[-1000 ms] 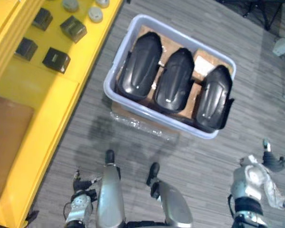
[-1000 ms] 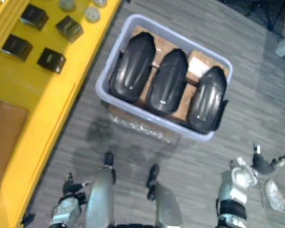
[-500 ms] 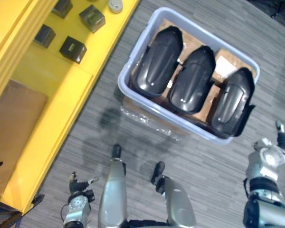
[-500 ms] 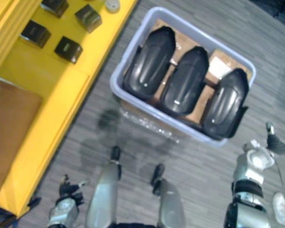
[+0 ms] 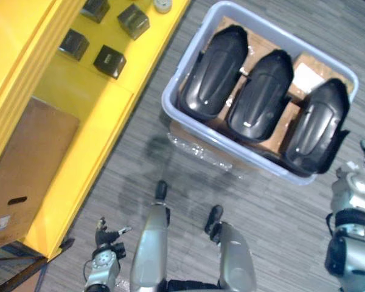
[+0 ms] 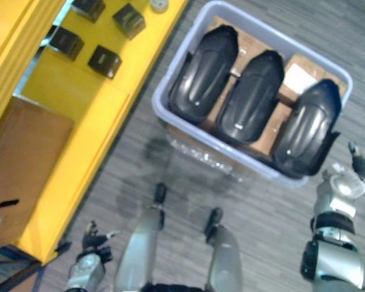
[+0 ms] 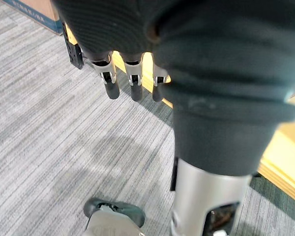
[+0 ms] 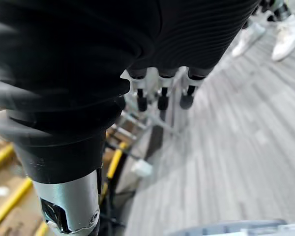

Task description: Walk over and take plastic housings, then place them on the shelf

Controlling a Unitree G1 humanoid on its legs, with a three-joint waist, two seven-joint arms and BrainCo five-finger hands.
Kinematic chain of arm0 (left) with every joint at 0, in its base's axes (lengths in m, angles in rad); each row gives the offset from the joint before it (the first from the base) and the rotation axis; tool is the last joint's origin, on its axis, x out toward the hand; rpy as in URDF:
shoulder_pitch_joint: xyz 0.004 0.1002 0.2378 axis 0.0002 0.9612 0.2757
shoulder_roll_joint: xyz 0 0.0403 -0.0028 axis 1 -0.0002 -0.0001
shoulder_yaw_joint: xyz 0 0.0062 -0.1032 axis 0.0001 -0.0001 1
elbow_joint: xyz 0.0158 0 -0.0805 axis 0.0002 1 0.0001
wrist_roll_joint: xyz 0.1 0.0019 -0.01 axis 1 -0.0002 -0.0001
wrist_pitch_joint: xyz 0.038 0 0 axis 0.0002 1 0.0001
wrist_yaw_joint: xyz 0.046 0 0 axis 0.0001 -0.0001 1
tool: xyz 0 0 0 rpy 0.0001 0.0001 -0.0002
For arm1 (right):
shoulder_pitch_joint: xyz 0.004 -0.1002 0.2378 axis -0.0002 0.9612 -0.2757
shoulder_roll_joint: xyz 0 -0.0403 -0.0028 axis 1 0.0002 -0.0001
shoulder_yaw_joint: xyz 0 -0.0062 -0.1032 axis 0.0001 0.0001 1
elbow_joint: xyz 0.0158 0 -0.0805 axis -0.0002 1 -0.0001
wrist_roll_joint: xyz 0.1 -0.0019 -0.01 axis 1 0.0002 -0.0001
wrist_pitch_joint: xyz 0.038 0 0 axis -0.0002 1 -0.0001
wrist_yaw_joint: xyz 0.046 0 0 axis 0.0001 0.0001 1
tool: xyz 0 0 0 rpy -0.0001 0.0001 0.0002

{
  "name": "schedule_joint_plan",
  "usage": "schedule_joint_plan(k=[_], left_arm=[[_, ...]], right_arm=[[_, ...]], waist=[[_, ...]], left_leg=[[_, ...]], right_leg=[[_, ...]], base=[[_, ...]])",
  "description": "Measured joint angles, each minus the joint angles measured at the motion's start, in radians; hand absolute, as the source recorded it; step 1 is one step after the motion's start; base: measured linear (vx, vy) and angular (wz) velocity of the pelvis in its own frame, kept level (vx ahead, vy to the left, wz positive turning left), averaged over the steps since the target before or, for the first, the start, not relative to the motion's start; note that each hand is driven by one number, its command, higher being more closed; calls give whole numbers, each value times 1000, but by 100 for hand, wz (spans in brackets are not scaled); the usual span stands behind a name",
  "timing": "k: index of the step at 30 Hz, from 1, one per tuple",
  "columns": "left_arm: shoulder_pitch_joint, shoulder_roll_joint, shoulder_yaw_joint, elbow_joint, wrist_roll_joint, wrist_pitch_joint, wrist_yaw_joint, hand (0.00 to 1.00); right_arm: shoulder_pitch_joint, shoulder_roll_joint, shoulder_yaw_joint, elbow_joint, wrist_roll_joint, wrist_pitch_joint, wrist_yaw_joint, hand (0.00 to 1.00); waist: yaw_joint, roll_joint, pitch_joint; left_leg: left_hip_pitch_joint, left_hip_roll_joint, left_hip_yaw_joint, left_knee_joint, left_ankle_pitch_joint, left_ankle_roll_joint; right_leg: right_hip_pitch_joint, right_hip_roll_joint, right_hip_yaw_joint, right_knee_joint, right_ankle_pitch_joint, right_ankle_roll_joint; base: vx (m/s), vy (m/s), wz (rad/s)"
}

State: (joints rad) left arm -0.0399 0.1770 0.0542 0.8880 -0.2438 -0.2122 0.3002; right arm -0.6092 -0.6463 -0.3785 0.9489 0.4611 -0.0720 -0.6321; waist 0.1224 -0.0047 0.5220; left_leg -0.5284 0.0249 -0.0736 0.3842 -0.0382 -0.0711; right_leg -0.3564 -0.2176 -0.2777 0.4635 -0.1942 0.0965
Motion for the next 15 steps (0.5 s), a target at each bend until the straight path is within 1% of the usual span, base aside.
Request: schedule_joint_plan(k=[3, 4, 5, 7, 8, 9, 11, 13, 15], left_arm=[[0, 0, -13, 5, -31, -1, -1, 0], [0, -1, -29, 13, -34, -4, -3, 0], [0, -1, -33, 13, -34, -5, -6, 0], [0, -9, -36, 25, -34, -6, -12, 0], [0, -13, -36, 28, -34, -6, -12, 0], [0, -24, -38, 33, -40, -7, -12, 0], [0, -34, -42, 35, -65, -11, -16, 0], [0, -33, -60, 36, -68, -15, -20, 0], [0, -34, -73, 35, -71, -34, -21, 0]], right_arm=[[-27, -9, 20, 39, 1, 24, 5, 0], [-43, -14, 21, 58, 1, 49, 15, 0], [-49, -17, 21, 65, 1, 56, 22, 0], [-73, -38, 30, 101, 1, 79, 42, 0], [-76, -43, 30, 107, 1, 80, 47, 0], [-87, -60, 31, 128, 1, 81, 55, 0], [-98, -72, 30, 140, -1, 83, 67, 0], [-121, -75, 31, 160, -3, 88, 71, 0], [-141, -78, 39, 187, -4, 91, 88, 0]], waist=[[2, 7, 1], [2, 12, -2], [2, 13, -2], [4, 24, 2], [5, 27, 3], [6, 41, 4], [7, 52, 8], [11, 57, 8], [19, 59, 8]], left_leg=[[-3, -6, 0, -3, 4, 1], [-12, -7, -2, -4, 7, 1], [-17, -8, -2, -4, 8, 2], [-25, -11, -6, -3, 11, 3], [-26, -12, -8, -3, 11, 3], [-33, -16, -17, 2, 11, 3], [-35, -19, -22, 3, 13, 4], [-39, -21, -22, 2, 15, 3], [-51, -21, -25, 2, 20, 1]], right_leg=[[-9, -8, 0, 13, -5, 2], [-17, -9, -2, 14, -5, 2], [-23, -10, -2, 16, -5, 2], [-29, -12, -6, 17, -5, 2], [-29, -14, -8, 18, -5, 2], [-29, -16, -18, 20, -5, 2], [-29, -19, -22, 25, -7, 3], [-38, -23, -22, 36, -11, 2], [-54, -26, -23, 50, -16, 0]], base=[[7, 5, 4], [11, 8, 5], [16, 12, 6], [16, 13, 6], [18, 18, 13], [14, 17, 13], [5, 14, 11], [-3, 3, 2], [-7, -4, 2]])
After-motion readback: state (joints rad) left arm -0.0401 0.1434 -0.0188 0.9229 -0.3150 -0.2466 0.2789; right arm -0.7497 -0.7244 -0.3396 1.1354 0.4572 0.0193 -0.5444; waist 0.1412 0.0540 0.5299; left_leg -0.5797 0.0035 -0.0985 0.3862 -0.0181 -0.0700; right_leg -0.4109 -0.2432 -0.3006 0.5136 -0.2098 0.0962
